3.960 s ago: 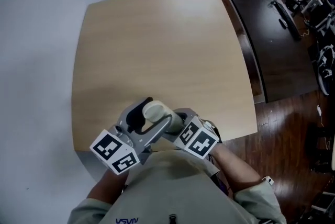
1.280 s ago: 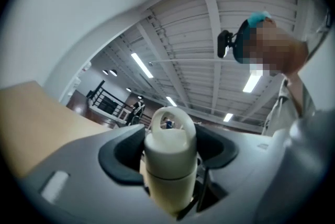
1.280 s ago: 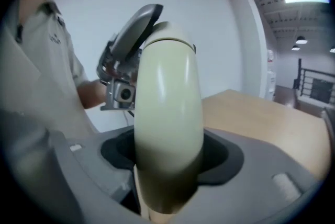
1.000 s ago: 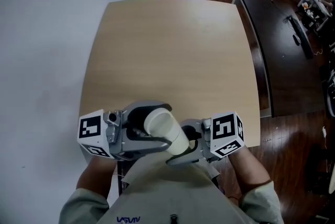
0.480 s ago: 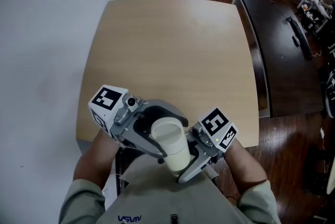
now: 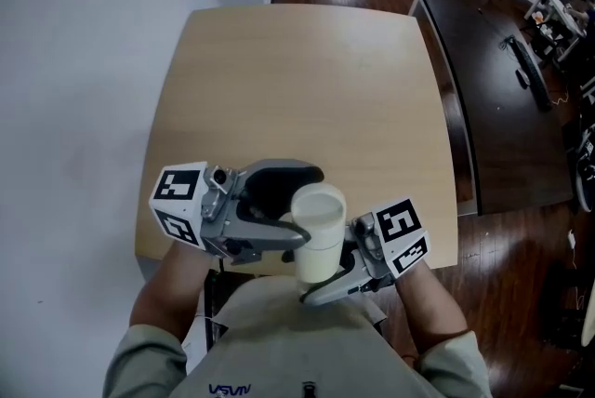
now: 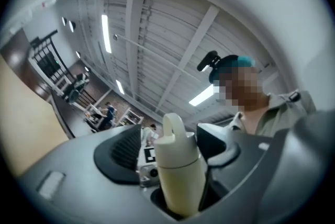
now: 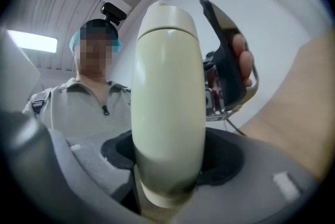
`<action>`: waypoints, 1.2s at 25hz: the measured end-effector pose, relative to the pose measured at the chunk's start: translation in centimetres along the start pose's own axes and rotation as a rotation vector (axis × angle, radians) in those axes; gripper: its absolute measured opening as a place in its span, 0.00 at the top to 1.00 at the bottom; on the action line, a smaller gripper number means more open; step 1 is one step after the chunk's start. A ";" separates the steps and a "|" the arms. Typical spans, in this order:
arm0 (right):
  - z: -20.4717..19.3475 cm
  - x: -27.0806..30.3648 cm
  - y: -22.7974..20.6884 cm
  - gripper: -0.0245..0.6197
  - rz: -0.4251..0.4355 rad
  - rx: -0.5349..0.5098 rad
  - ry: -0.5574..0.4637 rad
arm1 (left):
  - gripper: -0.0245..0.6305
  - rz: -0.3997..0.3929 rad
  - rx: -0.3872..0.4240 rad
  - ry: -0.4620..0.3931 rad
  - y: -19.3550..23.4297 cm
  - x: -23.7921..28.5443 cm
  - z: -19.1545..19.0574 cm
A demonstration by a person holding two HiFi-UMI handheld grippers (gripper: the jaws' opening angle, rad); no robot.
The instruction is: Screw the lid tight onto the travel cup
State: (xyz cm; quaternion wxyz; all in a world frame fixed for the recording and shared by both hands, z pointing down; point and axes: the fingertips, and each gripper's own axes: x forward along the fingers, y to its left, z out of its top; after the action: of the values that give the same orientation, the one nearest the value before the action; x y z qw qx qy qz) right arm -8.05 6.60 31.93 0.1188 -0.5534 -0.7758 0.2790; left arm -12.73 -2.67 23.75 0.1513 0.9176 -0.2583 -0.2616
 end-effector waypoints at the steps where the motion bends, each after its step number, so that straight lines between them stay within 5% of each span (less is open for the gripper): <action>1: 0.5 -0.5 -0.9 0.49 -0.070 -0.014 -0.024 | 0.44 0.081 0.019 -0.022 0.9 -0.5 0.5; 8: 2.2 -5.0 -8.1 0.49 -0.692 -0.170 -0.028 | 0.50 0.587 0.113 -0.123 3.9 -4.8 1.1; 16: 2.3 -7.8 -12.3 0.50 -1.201 -0.411 0.130 | 0.50 0.813 0.171 -0.111 2.8 -5.3 -1.0; 24: 0.9 -6.7 -13.3 0.50 -1.289 -0.464 0.258 | 0.49 0.856 0.267 -0.068 2.5 -4.4 -1.7; 30: 0.2 -5.3 -12.8 0.50 -1.210 -0.458 0.278 | 0.52 0.861 0.278 -0.044 2.7 -4.9 -2.2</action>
State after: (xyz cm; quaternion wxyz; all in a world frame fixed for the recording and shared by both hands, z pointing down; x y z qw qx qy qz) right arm -16.40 -1.35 39.68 0.2329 -0.0620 -0.9670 -0.0830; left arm -16.15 -1.92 28.59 0.1163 0.7324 -0.6521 -0.1574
